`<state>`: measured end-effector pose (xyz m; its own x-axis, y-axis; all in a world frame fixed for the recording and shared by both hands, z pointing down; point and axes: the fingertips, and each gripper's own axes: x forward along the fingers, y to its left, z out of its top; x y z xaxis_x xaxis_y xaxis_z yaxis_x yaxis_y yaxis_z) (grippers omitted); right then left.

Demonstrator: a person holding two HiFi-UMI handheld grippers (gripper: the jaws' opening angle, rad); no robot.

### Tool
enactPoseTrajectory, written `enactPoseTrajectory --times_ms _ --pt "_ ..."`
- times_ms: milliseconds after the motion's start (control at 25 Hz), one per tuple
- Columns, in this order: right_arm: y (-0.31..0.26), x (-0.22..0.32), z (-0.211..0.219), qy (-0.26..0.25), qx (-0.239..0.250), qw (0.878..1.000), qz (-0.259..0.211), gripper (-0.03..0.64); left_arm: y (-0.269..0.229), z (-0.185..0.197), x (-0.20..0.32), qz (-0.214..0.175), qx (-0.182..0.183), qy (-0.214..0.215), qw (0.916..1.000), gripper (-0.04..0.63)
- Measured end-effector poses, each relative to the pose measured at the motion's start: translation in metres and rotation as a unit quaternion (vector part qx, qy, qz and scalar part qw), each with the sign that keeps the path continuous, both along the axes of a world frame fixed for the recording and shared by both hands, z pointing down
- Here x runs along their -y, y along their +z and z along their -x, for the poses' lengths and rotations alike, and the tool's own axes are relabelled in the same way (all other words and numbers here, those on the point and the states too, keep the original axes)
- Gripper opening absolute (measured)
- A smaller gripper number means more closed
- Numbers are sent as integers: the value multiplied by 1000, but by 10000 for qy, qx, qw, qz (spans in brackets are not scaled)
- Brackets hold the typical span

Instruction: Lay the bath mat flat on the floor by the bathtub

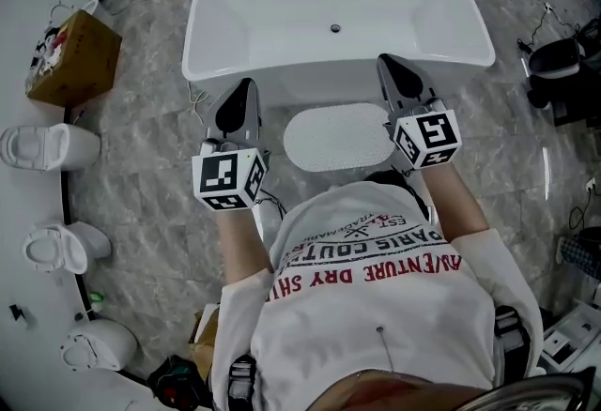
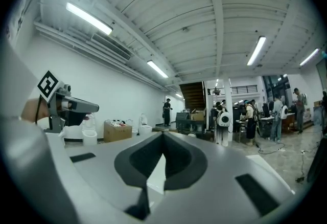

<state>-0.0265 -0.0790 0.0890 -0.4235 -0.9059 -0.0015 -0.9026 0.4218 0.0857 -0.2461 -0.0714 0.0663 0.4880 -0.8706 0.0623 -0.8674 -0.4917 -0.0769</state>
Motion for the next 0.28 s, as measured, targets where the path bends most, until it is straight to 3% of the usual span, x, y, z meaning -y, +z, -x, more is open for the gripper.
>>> enactPoseTrajectory --times_ms 280 --pt "-3 7 13 -118 -100 9999 62 8 -1 10 6 -19 30 -80 10000 12"
